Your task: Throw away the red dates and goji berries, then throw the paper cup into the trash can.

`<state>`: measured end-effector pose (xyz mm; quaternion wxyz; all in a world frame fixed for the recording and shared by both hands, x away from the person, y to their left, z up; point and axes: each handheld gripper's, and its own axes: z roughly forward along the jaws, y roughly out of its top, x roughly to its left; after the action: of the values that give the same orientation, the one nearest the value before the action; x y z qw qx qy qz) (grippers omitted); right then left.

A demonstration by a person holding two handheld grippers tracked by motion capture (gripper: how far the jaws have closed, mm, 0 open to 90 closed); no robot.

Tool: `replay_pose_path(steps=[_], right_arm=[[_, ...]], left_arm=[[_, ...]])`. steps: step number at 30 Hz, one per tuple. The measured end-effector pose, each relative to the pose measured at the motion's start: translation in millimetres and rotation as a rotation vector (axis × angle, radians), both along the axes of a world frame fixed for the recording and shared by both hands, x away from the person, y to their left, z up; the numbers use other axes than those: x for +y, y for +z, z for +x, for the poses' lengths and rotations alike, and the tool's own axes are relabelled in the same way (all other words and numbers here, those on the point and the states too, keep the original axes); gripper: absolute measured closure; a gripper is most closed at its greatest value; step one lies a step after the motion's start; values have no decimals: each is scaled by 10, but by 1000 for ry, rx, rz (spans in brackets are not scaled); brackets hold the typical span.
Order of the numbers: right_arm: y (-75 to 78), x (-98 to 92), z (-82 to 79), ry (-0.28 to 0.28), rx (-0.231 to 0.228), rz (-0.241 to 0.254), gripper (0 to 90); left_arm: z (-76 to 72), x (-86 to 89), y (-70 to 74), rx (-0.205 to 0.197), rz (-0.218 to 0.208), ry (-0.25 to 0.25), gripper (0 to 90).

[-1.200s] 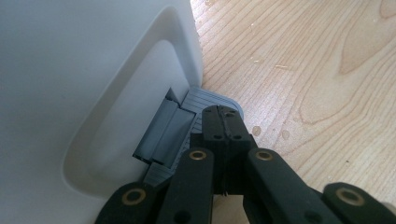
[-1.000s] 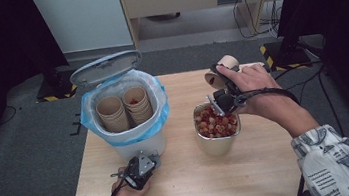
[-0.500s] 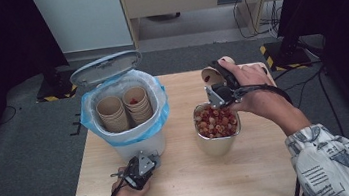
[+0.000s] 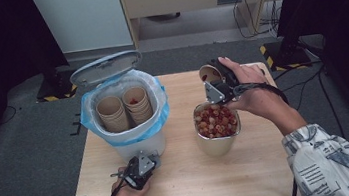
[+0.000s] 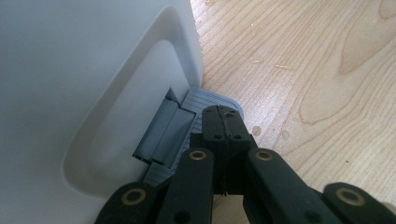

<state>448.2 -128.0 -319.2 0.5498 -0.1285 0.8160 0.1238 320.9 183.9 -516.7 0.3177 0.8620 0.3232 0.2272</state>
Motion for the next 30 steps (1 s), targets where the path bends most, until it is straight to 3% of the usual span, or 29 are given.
replay_pose_path(steps=[6, 19, 30], right_arm=[[20, -9, 11, -2, 20, 41, 295], [141, 22, 66, 3, 146, 257, 293], [309, 133, 95, 55, 329, 526, 292]], left_arm=[[0, 0, 0, 0, 0, 0, 898], [2, 3, 3, 1, 6, -1, 898], [1, 6, 2, -1, 8, -2, 897]])
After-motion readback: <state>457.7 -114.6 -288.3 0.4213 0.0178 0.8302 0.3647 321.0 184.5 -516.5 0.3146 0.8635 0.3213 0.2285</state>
